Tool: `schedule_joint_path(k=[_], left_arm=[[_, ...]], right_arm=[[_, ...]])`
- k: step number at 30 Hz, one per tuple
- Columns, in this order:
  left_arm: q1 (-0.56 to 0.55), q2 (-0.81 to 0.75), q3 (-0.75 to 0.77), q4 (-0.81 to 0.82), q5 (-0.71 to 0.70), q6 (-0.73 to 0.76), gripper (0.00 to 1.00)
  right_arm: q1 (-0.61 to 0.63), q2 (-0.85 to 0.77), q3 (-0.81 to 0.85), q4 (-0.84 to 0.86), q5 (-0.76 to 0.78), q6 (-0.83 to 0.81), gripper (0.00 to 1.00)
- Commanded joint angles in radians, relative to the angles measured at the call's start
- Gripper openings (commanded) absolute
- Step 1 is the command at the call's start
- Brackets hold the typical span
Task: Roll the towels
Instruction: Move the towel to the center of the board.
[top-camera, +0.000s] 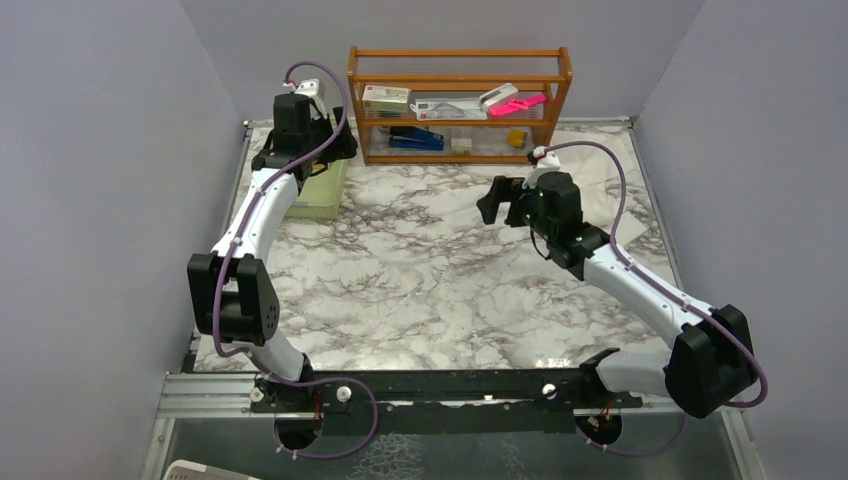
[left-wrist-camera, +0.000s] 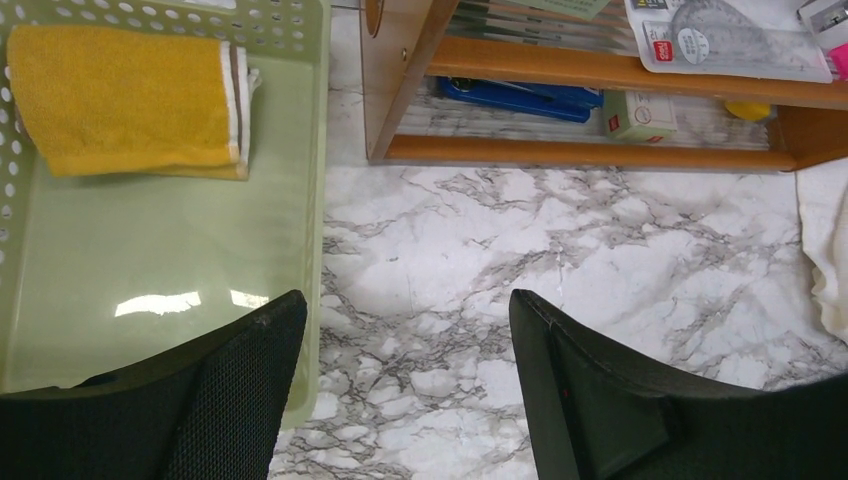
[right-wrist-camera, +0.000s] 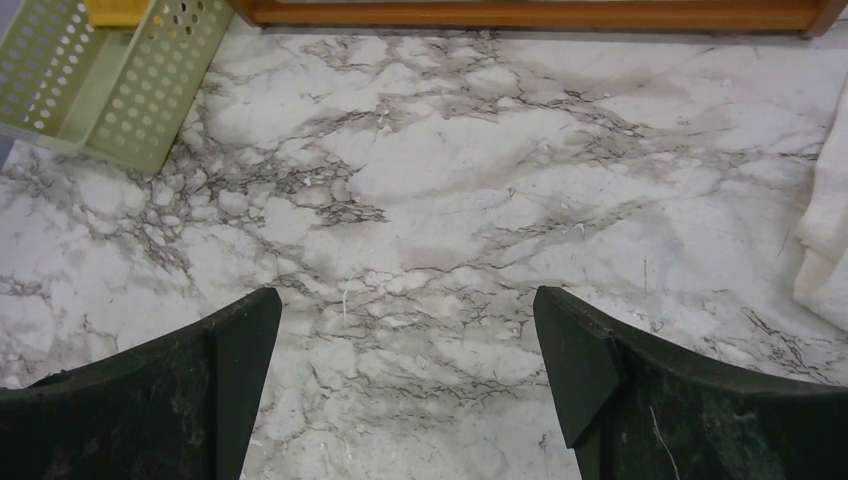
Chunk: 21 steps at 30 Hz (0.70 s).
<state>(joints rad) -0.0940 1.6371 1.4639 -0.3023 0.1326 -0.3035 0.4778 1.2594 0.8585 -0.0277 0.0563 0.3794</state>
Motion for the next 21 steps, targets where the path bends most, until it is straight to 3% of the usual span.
schedule_joint_path(k=[1, 6, 9, 21], left_arm=[[-0.003, -0.090, -0.029, 0.051, 0.055, -0.037, 0.77], [-0.003, -0.158, -0.079, 0.090, 0.094, -0.084, 0.78], [-0.004, -0.192, -0.118, 0.106, 0.123, -0.116, 0.84], [-0.060, -0.301, -0.319, 0.241, 0.248, -0.256, 0.86]], right_arm=[[0.002, -0.033, -0.001, -0.015, 0.096, -0.009, 1.00], [0.002, 0.014, 0.047, -0.083, 0.200, 0.042, 1.00], [0.002, 0.039, 0.073, -0.092, 0.247, 0.066, 1.00], [-0.006, 0.078, 0.109, -0.098, 0.432, 0.072, 1.00]])
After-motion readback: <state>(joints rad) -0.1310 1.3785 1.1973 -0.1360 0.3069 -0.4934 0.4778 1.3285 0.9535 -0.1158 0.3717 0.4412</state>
